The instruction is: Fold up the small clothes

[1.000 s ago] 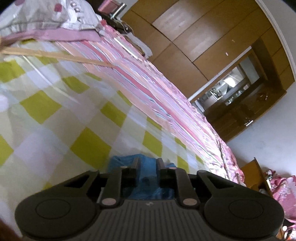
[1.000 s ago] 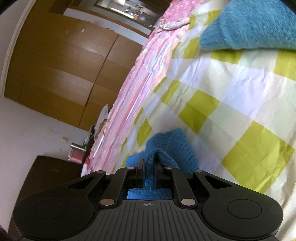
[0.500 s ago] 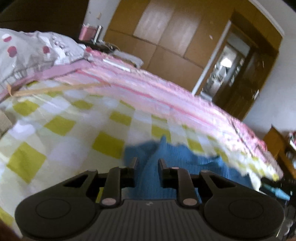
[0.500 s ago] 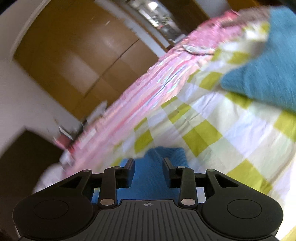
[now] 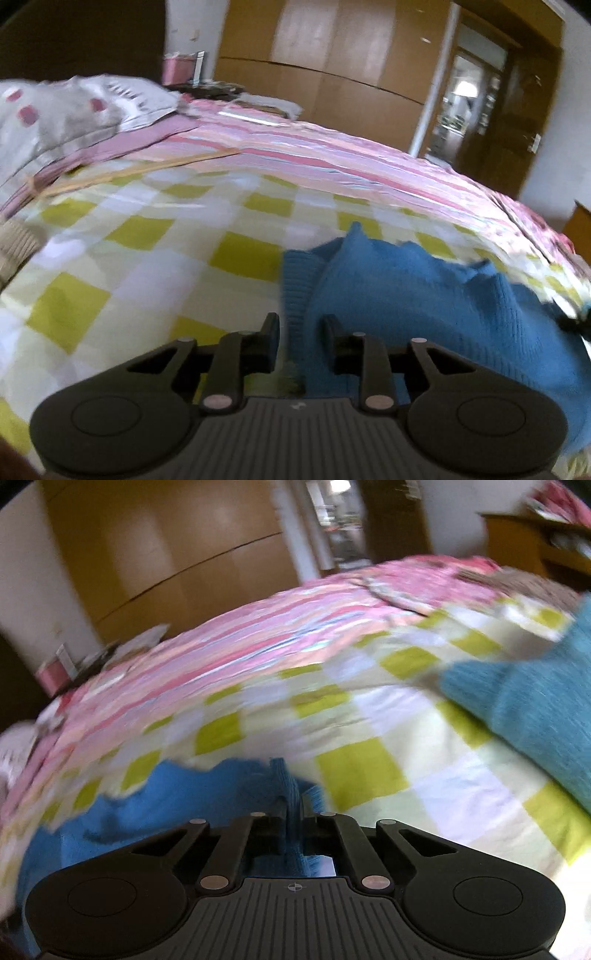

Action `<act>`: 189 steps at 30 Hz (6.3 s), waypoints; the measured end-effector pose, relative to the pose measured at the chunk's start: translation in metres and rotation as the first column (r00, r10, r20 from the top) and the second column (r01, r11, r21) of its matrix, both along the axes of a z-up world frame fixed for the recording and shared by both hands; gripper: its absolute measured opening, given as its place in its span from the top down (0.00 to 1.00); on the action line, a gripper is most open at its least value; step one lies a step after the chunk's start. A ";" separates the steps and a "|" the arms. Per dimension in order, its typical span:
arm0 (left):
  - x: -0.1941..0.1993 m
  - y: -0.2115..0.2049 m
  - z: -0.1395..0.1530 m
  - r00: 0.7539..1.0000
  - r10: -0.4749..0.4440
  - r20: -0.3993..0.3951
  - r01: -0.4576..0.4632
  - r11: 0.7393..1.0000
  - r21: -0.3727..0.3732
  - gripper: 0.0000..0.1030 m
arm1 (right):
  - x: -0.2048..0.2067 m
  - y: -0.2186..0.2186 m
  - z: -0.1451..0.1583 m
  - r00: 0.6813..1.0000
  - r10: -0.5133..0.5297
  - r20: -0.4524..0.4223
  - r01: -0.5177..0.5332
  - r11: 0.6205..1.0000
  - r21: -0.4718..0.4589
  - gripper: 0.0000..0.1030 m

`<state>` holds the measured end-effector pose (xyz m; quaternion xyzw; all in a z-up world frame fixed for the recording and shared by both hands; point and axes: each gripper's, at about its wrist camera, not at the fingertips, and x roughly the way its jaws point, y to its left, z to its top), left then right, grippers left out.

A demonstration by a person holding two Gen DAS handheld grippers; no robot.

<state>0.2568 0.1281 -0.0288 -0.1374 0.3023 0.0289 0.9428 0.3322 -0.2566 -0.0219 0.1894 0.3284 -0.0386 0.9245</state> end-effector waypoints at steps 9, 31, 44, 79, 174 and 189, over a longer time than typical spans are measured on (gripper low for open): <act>-0.017 0.002 0.006 0.993 0.108 -0.040 -0.107 0.994 0.026 0.66 | -0.004 0.007 0.009 1.000 -0.003 -0.006 0.003 0.997 -0.082 0.85; -0.037 0.018 0.000 0.998 0.003 -0.062 -0.007 0.997 -0.071 0.63 | 0.006 0.174 0.023 0.930 0.368 -0.010 -0.366 0.919 -0.146 0.73; -0.043 0.024 0.003 0.997 -0.016 -0.070 0.011 0.997 -0.073 0.63 | 0.027 0.281 0.012 0.841 0.523 -0.139 -0.536 0.841 -0.081 0.68; -0.044 0.036 0.003 0.998 -0.020 -0.067 0.008 0.986 -0.169 0.57 | 0.031 0.304 0.038 0.771 0.614 -0.168 -0.625 0.781 -0.013 0.58; -0.053 -0.115 0.065 0.939 -0.307 0.152 0.317 0.948 -0.043 0.82 | 0.010 0.103 0.130 0.860 0.509 0.011 -0.508 0.857 0.085 0.89; -0.035 -0.237 0.055 0.877 -0.473 0.080 0.467 0.880 0.080 0.82 | 0.011 -0.024 0.083 0.942 0.336 0.007 -0.332 0.926 0.183 0.89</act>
